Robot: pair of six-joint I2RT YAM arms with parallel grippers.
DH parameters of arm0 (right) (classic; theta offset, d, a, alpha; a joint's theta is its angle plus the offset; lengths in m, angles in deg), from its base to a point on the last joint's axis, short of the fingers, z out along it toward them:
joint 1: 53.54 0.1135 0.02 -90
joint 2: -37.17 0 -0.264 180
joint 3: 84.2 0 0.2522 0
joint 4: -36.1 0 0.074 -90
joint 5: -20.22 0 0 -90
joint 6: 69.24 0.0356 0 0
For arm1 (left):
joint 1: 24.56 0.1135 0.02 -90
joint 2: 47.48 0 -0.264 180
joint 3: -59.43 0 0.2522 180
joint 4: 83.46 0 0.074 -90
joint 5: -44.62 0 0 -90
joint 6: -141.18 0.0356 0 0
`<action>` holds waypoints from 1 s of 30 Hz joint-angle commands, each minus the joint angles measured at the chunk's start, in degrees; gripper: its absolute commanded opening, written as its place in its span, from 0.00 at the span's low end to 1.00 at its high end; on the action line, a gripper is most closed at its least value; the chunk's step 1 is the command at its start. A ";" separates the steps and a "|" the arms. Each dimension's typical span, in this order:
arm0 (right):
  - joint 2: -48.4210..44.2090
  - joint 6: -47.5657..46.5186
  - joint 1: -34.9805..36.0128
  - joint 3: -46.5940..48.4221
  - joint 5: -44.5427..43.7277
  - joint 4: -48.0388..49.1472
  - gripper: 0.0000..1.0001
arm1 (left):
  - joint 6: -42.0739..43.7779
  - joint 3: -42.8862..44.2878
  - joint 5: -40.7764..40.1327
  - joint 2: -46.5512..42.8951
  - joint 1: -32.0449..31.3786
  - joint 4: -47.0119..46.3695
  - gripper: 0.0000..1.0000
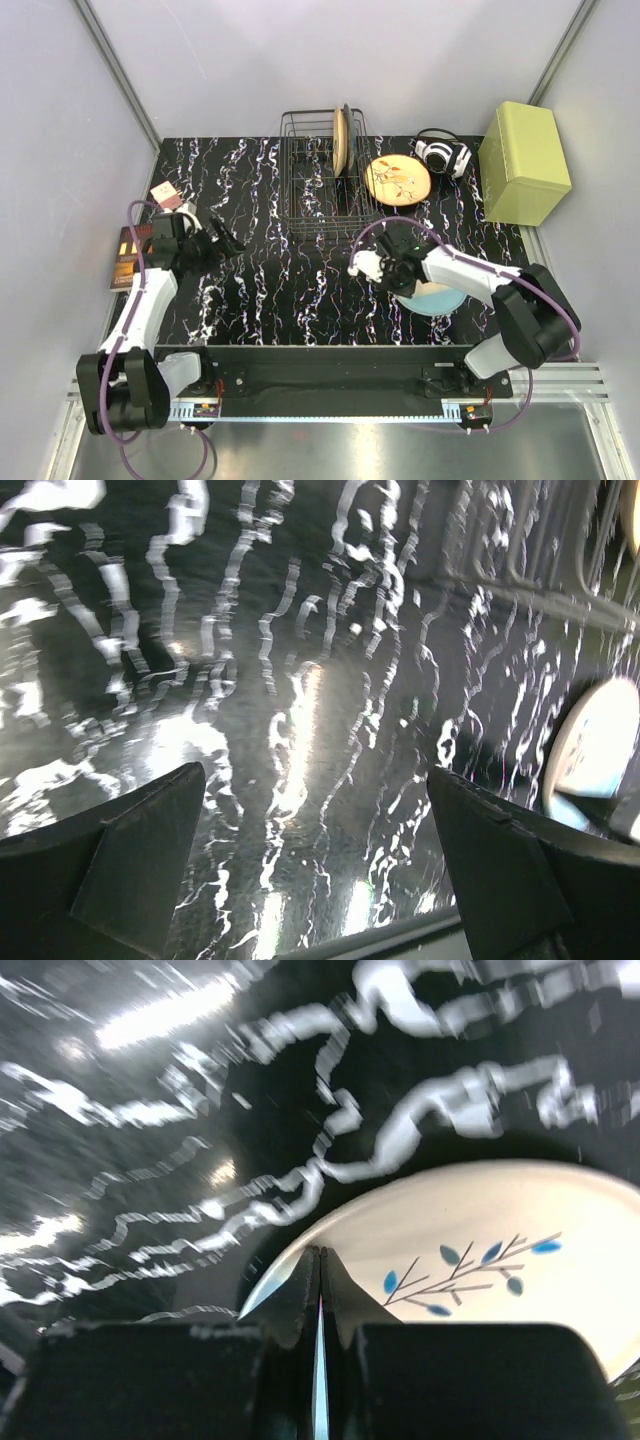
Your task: Load the plates into the dish rack
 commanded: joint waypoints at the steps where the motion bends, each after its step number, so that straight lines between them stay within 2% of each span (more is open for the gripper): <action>1: 2.88 1.57 6.89 1.42 6.15 0.70 0.04 | -1.67 -1.75 0.54 -3.96 3.12 -1.52 0.99; 8: 5.68 6.22 17.09 6.07 9.40 2.37 0.05 | -1.59 -3.24 -0.16 -8.70 6.38 -0.11 0.99; 13: 9.20 9.57 23.85 13.71 11.42 3.87 0.05 | -2.20 -4.65 -1.83 -10.29 6.82 1.73 0.99; 18: 11.85 15.45 26.59 23.02 12.39 3.87 0.05 | -4.04 -7.97 2.11 -10.99 6.47 3.23 0.99; 21: 6.50 21.51 26.16 22.96 8.97 3.78 0.15 | -5.89 -8.86 4.05 -10.56 3.49 2.70 0.99; 23: -0.33 25.81 22.41 20.42 11.23 1.95 0.24 | -7.55 -9.74 6.33 -9.77 1.38 0.78 0.99; 24: -2.20 28.36 19.07 20.14 12.73 0.81 0.41 | -7.91 -10.36 6.69 -9.59 0.24 0.25 0.99; 26: -6.16 38.19 12.13 18.40 15.54 -2.27 0.52 | -8.18 -10.63 7.66 -9.32 -3.70 -1.25 0.99; 27: -7.22 41.18 4.26 17.86 16.16 -3.32 0.54 | -8.09 -10.71 7.66 -9.32 -6.16 -1.60 0.99; 28: -9.32 44.26 1.05 17.25 17.47 -5.86 0.56 | -8.09 -10.71 8.10 -8.71 -9.49 -3.00 0.98; 30: -11.61 46.64 -6.76 15.31 21.00 -8.16 0.61 | -9.31 -11.94 8.45 -8.10 -11.63 -4.50 0.98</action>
